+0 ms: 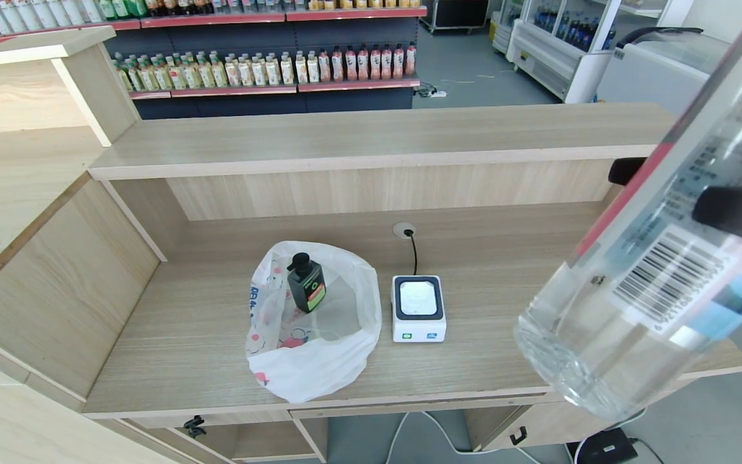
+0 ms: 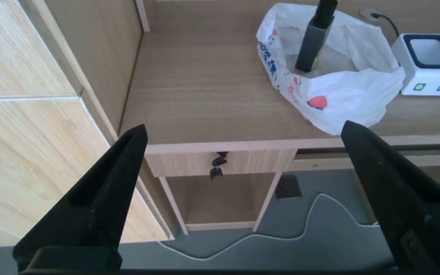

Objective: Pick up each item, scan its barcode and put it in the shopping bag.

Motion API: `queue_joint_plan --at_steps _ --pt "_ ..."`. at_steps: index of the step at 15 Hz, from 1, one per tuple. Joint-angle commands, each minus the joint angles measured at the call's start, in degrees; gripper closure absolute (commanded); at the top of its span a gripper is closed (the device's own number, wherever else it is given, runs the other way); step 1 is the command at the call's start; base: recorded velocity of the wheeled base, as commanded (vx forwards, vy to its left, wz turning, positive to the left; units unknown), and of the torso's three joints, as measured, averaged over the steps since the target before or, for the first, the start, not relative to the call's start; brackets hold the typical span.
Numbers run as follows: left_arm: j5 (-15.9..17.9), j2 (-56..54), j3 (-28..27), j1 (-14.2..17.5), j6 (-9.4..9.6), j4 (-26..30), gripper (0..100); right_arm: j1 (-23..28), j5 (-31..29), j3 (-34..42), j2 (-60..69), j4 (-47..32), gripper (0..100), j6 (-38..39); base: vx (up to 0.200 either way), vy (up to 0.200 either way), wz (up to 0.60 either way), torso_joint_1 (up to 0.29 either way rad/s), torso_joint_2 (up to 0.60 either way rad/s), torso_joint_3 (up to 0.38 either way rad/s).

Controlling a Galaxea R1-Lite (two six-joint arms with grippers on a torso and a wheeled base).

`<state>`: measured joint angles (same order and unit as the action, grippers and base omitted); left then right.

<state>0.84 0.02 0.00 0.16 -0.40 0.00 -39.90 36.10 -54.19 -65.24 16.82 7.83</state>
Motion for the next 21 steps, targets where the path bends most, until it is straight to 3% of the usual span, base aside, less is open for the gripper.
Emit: queue_joint_plan --at_steps 1,17,21 --pt "-0.05 -0.02 0.00 0.02 -0.04 0.00 0 -0.88 -0.06 0.05 0.12 0.05 100 0.00 0.000 0.000 0.00 0.000 0.00 0.000" --pt "-0.05 -0.02 0.00 0.02 0.05 0.00 0 -5.28 -0.76 -0.92 0.20 -0.12 100 -0.53 0.000 0.000 0.00 0.000 0.00 0.000" --pt "-0.05 -0.02 0.00 0.02 -0.04 0.00 0 -8.79 -0.85 -6.02 -0.94 -9.62 100 -2.55 0.000 0.000 0.00 0.000 0.00 0.000"
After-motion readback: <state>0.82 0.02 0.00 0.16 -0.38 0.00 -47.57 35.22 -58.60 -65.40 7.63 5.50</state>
